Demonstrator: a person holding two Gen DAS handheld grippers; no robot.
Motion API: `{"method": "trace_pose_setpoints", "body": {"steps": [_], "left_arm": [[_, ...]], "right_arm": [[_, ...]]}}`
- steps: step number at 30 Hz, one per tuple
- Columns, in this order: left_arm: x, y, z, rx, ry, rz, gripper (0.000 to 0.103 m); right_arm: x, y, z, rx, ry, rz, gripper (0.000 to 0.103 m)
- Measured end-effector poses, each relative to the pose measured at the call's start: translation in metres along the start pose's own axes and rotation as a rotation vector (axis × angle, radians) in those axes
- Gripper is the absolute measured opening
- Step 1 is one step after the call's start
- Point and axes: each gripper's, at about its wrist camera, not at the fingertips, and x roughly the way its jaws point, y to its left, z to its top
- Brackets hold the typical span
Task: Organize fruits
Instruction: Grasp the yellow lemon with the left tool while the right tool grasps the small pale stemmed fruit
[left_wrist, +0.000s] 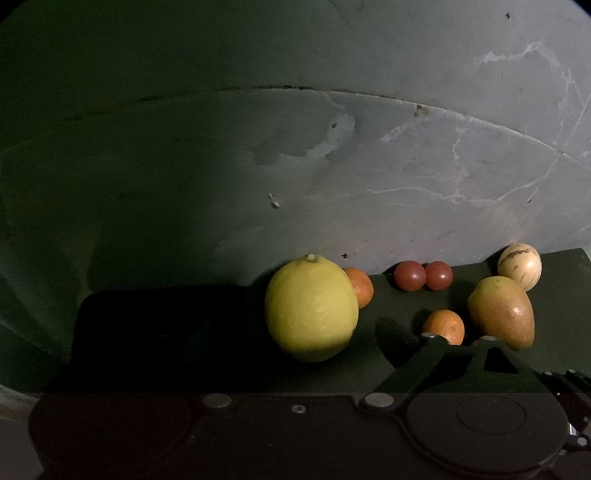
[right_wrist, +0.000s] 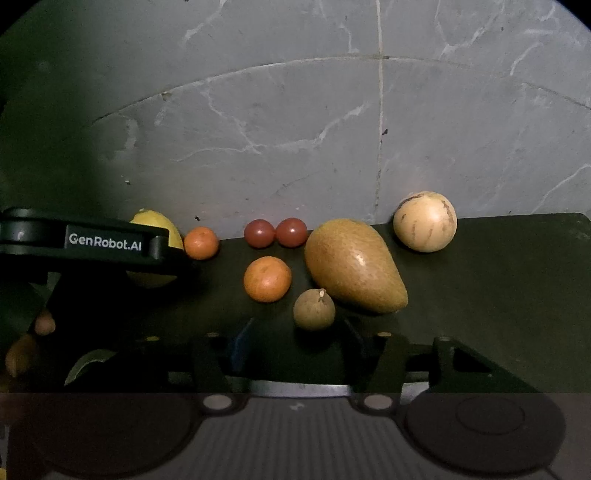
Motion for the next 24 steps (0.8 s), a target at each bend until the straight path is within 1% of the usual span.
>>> {"method": "trace_pose_setpoints", "body": {"steps": [3, 6, 9, 12, 13, 14, 21, 22, 24], "left_arm": [[-0.0012, 0.0012, -0.0003, -0.003, 0.001, -0.003, 0.084], [-0.0029, 0.0028, -0.0009, -0.002, -0.003, -0.006, 0.078], [-0.0029, 0.0038, -0.0013, -0.002, -0.004, -0.006, 0.073], [-0.0020, 0.0033, -0.0008, -0.003, -0.004, -0.018, 0.064], [-0.0024, 0.0032, -0.0009, -0.002, -0.006, -0.028, 0.059], [-0.0029, 0.0023, -0.0010, 0.000, -0.008, -0.036, 0.056], [-0.0046, 0.0022, -0.0037, -0.007, -0.013, -0.040, 0.055], [-0.0046, 0.0023, -0.0043, -0.008, -0.011, -0.042, 0.055], [-0.0055, 0.0016, -0.0063, -0.008, -0.008, -0.045, 0.055]], "right_arm": [[0.0013, -0.0003, 0.0012, 0.007, 0.000, -0.001, 0.055], [0.0023, -0.0030, 0.0012, 0.021, 0.000, 0.003, 0.054], [0.0011, -0.0047, 0.0005, 0.023, -0.006, 0.003, 0.049], [-0.0002, -0.0060, 0.0001, 0.023, -0.009, -0.001, 0.043], [0.0001, -0.0056, 0.0003, 0.023, -0.010, -0.003, 0.040], [0.0001, -0.0053, 0.0005, 0.022, -0.010, -0.006, 0.038], [0.0009, -0.0041, -0.0004, 0.023, -0.010, -0.023, 0.031], [0.0008, -0.0040, -0.0004, 0.023, -0.011, -0.024, 0.028], [0.0005, -0.0034, -0.0006, 0.024, -0.012, -0.021, 0.028]]}}
